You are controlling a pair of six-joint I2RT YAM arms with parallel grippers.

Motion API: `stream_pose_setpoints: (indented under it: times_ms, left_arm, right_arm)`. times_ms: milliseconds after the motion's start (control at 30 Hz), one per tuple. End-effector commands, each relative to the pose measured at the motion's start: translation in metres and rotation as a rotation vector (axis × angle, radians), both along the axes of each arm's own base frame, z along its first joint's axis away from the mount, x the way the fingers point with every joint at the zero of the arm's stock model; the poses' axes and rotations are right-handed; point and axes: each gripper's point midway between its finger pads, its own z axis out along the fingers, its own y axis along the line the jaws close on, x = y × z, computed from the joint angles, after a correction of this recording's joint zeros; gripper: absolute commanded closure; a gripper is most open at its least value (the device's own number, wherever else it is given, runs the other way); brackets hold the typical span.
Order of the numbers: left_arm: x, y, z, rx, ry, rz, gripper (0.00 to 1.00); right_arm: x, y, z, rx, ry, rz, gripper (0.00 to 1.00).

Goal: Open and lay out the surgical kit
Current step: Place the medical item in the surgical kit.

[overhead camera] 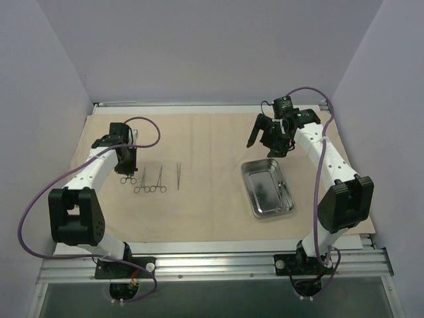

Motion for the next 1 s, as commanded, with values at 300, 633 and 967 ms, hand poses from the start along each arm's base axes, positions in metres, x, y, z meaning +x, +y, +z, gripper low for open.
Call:
stream_pose_setpoints:
  times_ms: [300, 633, 967]
  left_arm:
    - [0.013, 0.029, -0.037, 0.161, 0.115, -0.041, 0.98]
    - [0.018, 0.036, -0.055, 0.194, 0.139, -0.019, 0.98]
    - [0.024, 0.04, -0.066, 0.201, 0.146, -0.012, 0.98]
  right_arm:
    - [0.002, -0.009, -0.006, -0.021, 0.027, 0.029, 0.14]
    - [0.008, -0.019, -0.014, -0.02, 0.051, 0.02, 0.14]
    - [0.012, -0.028, -0.02, -0.023, 0.07, 0.014, 0.14]
